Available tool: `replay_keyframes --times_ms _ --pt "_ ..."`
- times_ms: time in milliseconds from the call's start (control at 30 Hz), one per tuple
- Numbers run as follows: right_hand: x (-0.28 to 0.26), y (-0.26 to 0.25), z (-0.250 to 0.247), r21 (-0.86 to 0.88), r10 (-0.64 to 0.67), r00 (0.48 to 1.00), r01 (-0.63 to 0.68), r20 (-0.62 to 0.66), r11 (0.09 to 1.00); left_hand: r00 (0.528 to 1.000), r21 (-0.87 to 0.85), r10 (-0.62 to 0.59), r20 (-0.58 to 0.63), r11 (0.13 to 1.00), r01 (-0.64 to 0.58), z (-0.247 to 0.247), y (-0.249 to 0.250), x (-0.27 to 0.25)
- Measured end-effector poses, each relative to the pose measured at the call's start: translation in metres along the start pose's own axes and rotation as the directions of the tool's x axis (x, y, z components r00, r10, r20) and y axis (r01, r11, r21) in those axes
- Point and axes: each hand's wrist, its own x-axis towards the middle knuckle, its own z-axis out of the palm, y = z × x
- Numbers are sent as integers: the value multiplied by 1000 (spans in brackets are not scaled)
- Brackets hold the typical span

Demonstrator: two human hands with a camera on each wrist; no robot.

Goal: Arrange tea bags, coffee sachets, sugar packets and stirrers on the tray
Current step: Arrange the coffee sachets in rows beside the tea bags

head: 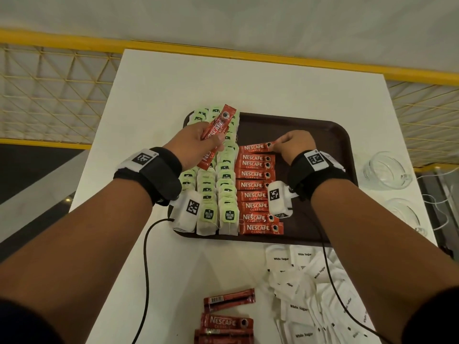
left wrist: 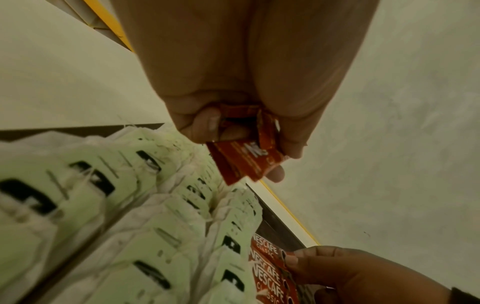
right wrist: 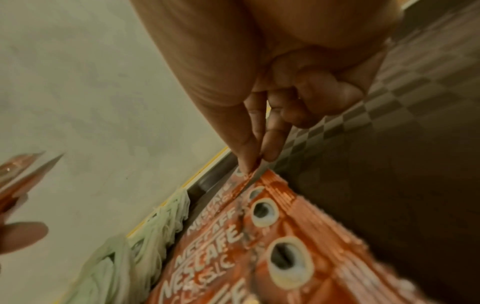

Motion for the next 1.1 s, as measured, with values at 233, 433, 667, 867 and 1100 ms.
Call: replay_keyframes --times_ms 233,433,667,867,1100 --pt "-7 4 -4 26 -160 981 163 -107 986 996 5 -5 88 1000 4 4 7 0" --pt "-43 -36 -24 252 -486 869 451 95 856 989 94 6 149 995 -20 10 10 4" --pt "-34 -26 -27 299 -444 875 378 193 876 981 83 -2 192 996 -15 11 15 6" --pt "-27 -23 -22 393 -421 885 321 201 862 985 44 -1 173 999 -6 11 13 8" --pt "-9 -5 -26 622 -243 960 105 141 776 997 26 5 78 1000 -7 5 4 14"
